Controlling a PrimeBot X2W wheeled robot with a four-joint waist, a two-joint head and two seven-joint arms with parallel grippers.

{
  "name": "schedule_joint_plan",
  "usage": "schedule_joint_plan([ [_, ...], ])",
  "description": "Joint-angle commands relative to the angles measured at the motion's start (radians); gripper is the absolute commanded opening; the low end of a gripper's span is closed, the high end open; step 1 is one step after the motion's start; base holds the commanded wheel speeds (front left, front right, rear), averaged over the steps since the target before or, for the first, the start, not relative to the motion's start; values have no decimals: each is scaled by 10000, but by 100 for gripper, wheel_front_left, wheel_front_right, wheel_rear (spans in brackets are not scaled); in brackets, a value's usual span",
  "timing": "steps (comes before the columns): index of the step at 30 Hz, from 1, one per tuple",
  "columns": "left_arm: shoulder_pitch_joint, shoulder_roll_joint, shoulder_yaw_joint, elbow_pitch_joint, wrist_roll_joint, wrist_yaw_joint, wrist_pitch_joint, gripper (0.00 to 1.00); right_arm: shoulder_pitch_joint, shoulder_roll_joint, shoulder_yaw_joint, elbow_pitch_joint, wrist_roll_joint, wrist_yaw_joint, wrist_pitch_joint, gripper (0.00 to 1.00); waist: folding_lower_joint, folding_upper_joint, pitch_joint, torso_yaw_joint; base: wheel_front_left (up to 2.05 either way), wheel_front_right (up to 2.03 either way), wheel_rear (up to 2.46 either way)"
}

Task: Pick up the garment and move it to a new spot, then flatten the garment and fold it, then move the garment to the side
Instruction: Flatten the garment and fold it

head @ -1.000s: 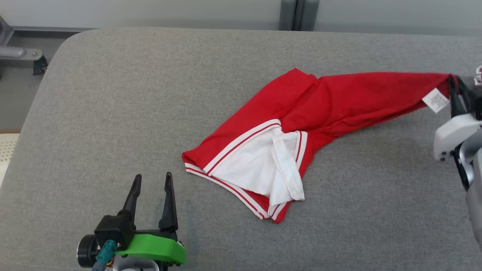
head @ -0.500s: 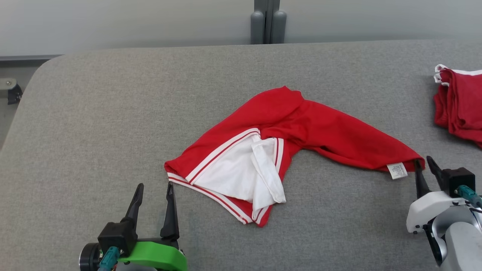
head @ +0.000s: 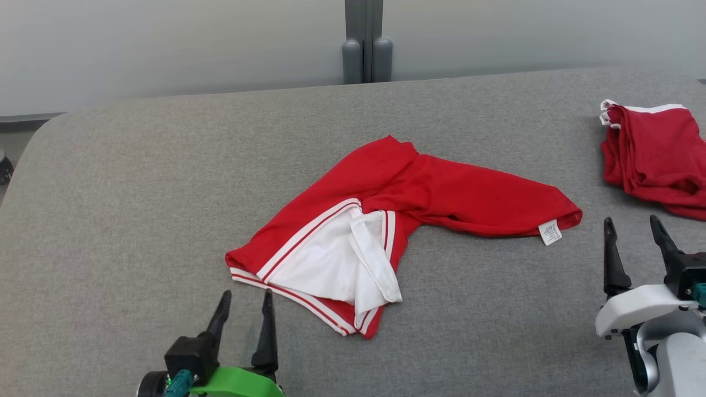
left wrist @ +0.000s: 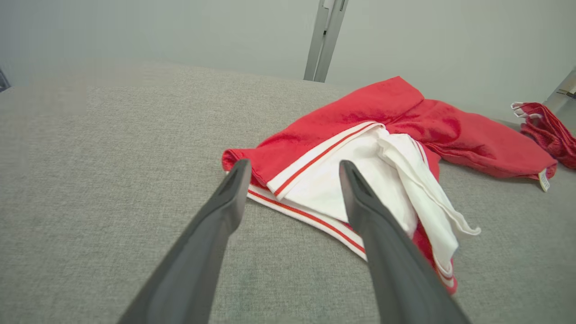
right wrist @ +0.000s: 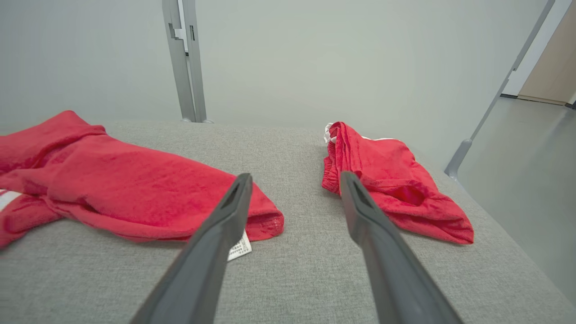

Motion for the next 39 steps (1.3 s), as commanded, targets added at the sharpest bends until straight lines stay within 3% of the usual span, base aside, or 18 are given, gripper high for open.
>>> schedule_joint_plan([
  [1, -104, 22, -136, 134, -42, -77, 67, 100, 184, 93, 100, -208, 13, -18, -25, 100, 0, 0, -16, -80, 0, 0, 0],
  [9, -1207, 7, -624, 1382, -156, -66, 246, 100, 8, 387, 724, -1277, 54, -18, -26, 100, 0, 0, 298, -528, 0, 0, 0],
  [20, -2709, 303, 531, 3772, -602, 536, -69, 100, -310, 546, 1276, -2097, 166, -18, -26, 100, 0, 0, 1091, -1227, 0, 0, 0],
  [29, -3418, 353, 1166, 4914, -954, 517, -136, 100, -352, 566, 1270, -2154, 112, -18, -26, 100, 0, 0, 1273, -1350, 0, 0, 0],
  [33, -3566, 287, 1103, 5224, -942, 263, -119, 100, -347, 593, 1273, -2141, 91, -17, -26, 100, 0, 0, 1243, -1350, 0, 0, 0],
  [34, -3600, 272, 1080, 5216, -902, 210, -120, 76, -342, 597, 1271, -2144, 86, -18, -26, 100, 0, 0, 1229, -1349, 0, 0, 0],
  [35, -3629, 253, 1057, 5164, -851, 150, -123, 21, -340, 610, 1256, -2172, 77, -17, -26, 100, 0, 0, 1206, -1343, 0, 0, 0],
  [36, -3650, 240, 1035, 5084, -807, 95, -125, 0, -335, 614, 1233, -2202, 73, -18, -26, 100, 0, 0, 1185, -1335, 0, 0, 0],
  [39, -3755, 271, 997, 4639, -569, 7, -130, 0, -254, 650, 1109, -2323, 57, -18, -26, 100, 0, 0, 1070, -1277, 0, 0, 0],
])
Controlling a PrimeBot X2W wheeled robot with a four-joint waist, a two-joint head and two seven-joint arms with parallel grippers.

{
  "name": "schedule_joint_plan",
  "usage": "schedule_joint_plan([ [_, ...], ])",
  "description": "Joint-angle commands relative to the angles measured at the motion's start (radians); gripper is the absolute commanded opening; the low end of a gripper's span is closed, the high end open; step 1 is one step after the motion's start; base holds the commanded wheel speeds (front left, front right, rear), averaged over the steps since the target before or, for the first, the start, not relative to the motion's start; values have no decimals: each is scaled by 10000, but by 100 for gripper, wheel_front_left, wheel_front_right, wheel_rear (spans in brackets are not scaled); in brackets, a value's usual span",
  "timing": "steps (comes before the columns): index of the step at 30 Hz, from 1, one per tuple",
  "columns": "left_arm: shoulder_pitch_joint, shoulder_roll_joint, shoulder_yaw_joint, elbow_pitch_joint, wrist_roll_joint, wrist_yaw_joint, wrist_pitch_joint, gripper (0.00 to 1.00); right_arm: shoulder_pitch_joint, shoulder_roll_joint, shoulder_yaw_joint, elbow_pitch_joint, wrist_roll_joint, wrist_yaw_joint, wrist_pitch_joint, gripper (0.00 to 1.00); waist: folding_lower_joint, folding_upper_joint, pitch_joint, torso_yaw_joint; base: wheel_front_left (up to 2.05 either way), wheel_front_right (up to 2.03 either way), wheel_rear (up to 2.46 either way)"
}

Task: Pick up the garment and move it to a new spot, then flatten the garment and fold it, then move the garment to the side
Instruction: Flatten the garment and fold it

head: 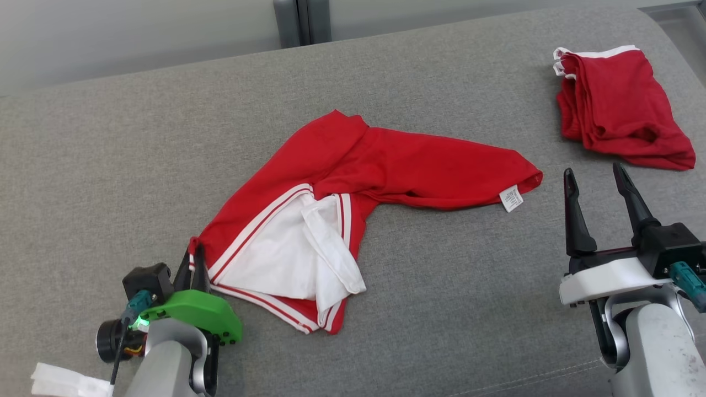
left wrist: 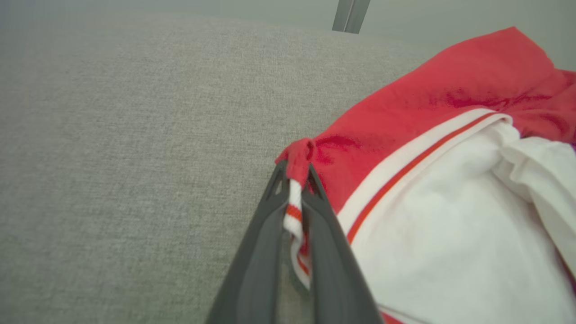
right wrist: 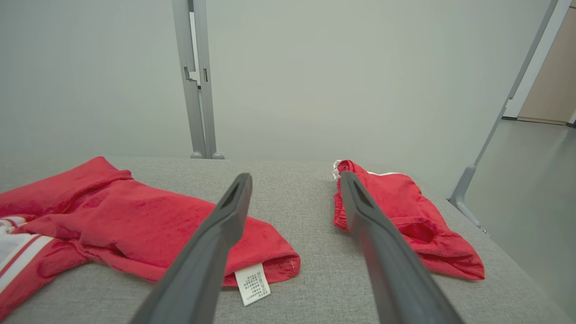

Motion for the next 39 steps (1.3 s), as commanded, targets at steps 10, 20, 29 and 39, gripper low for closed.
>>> schedule_joint_plan([
  [10, -1144, 846, -385, -2592, 1154, -310, 85, 0, 562, 228, -226, -325, -36, -17, -26, 100, 0, 0, -567, 274, 0, 0, 0],
  [20, -1013, 1568, -756, -5942, 1275, -452, 1864, 0, 900, 312, -419, -366, 56, -17, -26, 100, 0, 0, -836, 218, 0, 0, 0],
  [29, -2506, 2481, -340, -4618, 1176, -733, 2765, 0, 454, 316, 17, -337, 227, -17, -26, 100, 0, 0, -225, -407, 0, 0, 0],
  [39, -4255, 2951, -176, -1497, 1173, -922, 2506, 0, -260, 316, 757, -179, 572, -17, -26, 100, 0, 0, 922, -1552, 0, 0, 0],
])
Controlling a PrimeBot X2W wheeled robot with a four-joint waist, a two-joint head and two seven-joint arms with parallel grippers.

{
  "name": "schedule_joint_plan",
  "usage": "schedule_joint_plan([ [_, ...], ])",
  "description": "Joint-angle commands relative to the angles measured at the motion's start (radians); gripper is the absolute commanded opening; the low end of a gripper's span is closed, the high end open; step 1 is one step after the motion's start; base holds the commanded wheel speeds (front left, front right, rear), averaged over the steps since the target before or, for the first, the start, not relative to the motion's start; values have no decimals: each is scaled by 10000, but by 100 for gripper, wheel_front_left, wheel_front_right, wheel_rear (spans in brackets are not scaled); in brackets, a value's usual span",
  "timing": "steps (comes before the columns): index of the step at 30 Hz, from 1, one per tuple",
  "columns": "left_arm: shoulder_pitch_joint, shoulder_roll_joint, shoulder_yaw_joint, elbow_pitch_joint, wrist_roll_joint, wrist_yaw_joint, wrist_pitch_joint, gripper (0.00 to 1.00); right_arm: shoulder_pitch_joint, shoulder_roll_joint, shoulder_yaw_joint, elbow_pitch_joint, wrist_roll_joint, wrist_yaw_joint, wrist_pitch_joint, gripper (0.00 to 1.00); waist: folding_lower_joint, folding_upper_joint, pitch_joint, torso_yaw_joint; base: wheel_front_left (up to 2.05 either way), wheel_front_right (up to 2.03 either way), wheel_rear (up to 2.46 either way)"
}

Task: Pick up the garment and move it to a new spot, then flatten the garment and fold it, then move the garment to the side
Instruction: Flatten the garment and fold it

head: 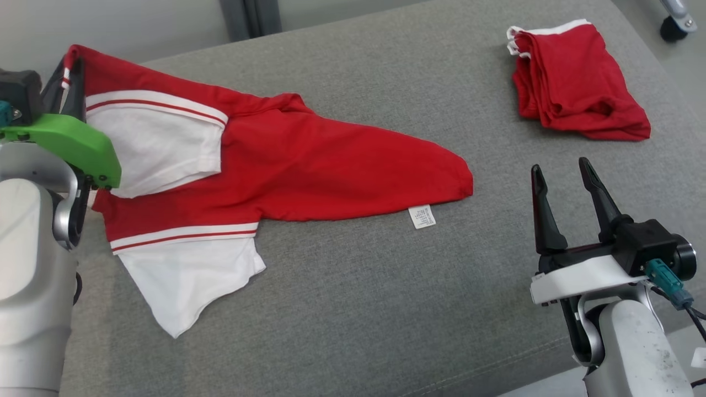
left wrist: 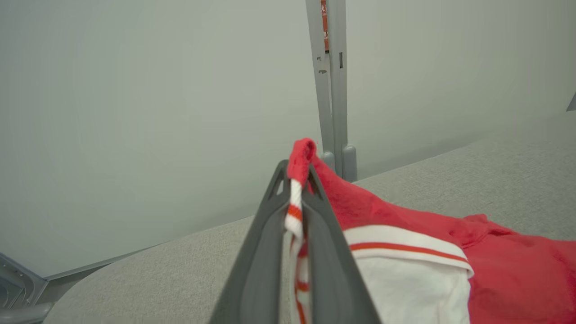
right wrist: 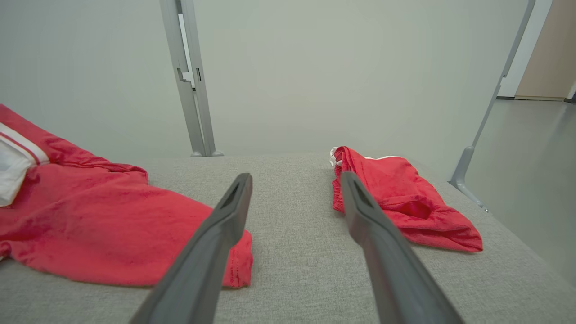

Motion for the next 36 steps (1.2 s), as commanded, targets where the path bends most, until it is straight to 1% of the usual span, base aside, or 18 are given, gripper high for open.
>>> schedule_joint_plan([
  [1, -227, 96, 43, 322, -45, -36, -51, 0, -197, -4, 60, 2, 65, -17, -26, 100, 0, 0, 625, -609, 0, 0, 0],
  [2, -303, 104, 29, 619, -79, -60, -86, 0, -216, -5, 75, 2, 90, -18, -26, 100, 0, 0, 686, -656, 0, 0, 0],
  [3, -343, 128, 13, 827, -85, -87, -106, 7, -230, -4, 93, 12, 99, -17, -26, 100, 0, 0, 725, -690, 0, 0, 0],
  [4, -415, 149, -17, 1033, -88, -119, -198, 91, -252, -4, 101, 8, 107, -17, -26, 100, 0, 0, 757, -711, 0, 0, 0],
  [5, -468, 160, -1, 1184, -126, -135, -278, 100, -257, -4, 101, 1, 120, -17, -26, 100, 0, 0, 775, -715, 0, 0, 0],
  [11, -773, 58, -80, 1737, -201, -281, -980, 100, -193, -2, -28, -51, 11, -17, -26, 100, 0, 0, 680, -363, 0, 0, 0],
  [13, -849, -26, -94, 1686, -218, -267, -1330, 100, -183, -5, -15, -79, -33, -17, -26, 100, 0, 0, 557, -180, 0, 0, 0],
  [15, -770, -264, -121, 1569, -336, -297, -1592, 100, -146, -8, -40, -125, -101, -17, -26, 100, 0, 0, 395, 48, 0, 0, 0],
  [19, -164, -564, -204, 1138, -566, -340, -1894, 100, 29, -7, -121, -143, -239, -17, -26, 100, 0, 0, -42, 528, 0, 0, 0],
  [23, 756, -855, -209, 468, -761, -258, -2125, 100, 230, -12, -191, -8, -233, -18, -26, 100, 0, 0, -532, 945, 0, 0, 0],
  [27, 2127, -1242, -289, -307, -951, -155, -2312, 100, 475, -10, -309, 333, -81, -17, -26, 100, 0, 0, -999, 1346, 0, 0, 0],
  [34, 4629, -1883, -386, -1545, -1085, 279, -2500, 100, 917, -10, -285, 723, 115, -17, -26, 100, 0, 0, -1622, 1770, 0, 0, 0],
  [36, 5246, -2042, -290, -1845, -1102, 465, -2536, 100, 1040, -10, -225, 767, 180, -17, -26, 100, 0, 0, -1779, 1837, 0, 0, 0],
])
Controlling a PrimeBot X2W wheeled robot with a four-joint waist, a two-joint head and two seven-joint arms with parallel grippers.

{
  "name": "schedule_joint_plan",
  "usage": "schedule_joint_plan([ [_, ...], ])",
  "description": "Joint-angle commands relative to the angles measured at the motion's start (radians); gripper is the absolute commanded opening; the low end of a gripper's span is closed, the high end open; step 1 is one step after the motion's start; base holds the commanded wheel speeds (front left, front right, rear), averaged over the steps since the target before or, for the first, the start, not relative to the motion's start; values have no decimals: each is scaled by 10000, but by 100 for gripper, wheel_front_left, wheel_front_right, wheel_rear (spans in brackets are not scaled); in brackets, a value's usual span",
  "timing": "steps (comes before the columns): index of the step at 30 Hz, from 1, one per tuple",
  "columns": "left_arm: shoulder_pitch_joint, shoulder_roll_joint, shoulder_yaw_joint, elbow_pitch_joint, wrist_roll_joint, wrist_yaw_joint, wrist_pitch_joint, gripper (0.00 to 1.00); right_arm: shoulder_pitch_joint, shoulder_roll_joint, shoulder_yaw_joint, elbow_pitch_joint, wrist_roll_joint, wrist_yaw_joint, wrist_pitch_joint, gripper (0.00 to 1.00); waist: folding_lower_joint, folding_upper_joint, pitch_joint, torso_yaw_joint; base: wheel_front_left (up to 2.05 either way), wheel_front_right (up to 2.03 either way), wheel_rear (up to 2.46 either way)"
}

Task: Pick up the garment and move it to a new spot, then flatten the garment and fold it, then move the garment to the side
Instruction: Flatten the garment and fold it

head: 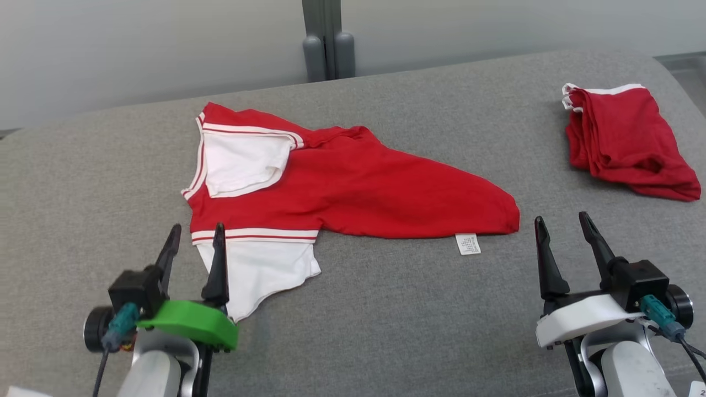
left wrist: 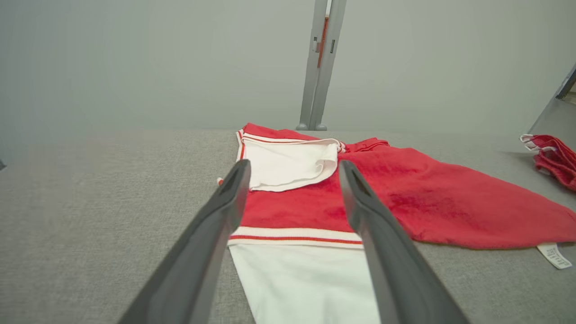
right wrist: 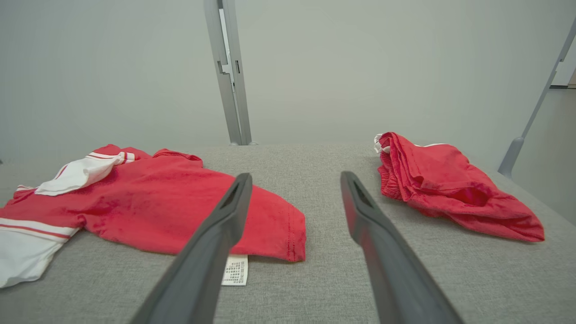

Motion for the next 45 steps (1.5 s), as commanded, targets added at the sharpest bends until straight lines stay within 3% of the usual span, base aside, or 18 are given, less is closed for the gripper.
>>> schedule_joint_plan([
  [1, 529, -75, 129, -253, -34, 190, -76, 100, 214, -20, 99, 71, 134, -17, -26, 100, 0, 0, -524, 404, 0, 0, 0],
  [7, 2162, -521, 611, -1405, 95, 585, -68, 100, 615, -18, 374, 157, 448, -17, -26, 100, 0, 0, -832, 505, 0, 0, 0],
  [17, 3290, -936, 697, -2195, 397, 696, -70, 100, 658, -23, 882, 214, 763, -17, -26, 100, 0, 0, -1022, 588, 0, 0, 0],
  [45, 3486, -1048, 544, -2113, 585, 674, -72, 100, 519, -21, 848, 606, 807, -17, -26, 100, 0, 0, -1034, 665, 0, 0, 0],
])
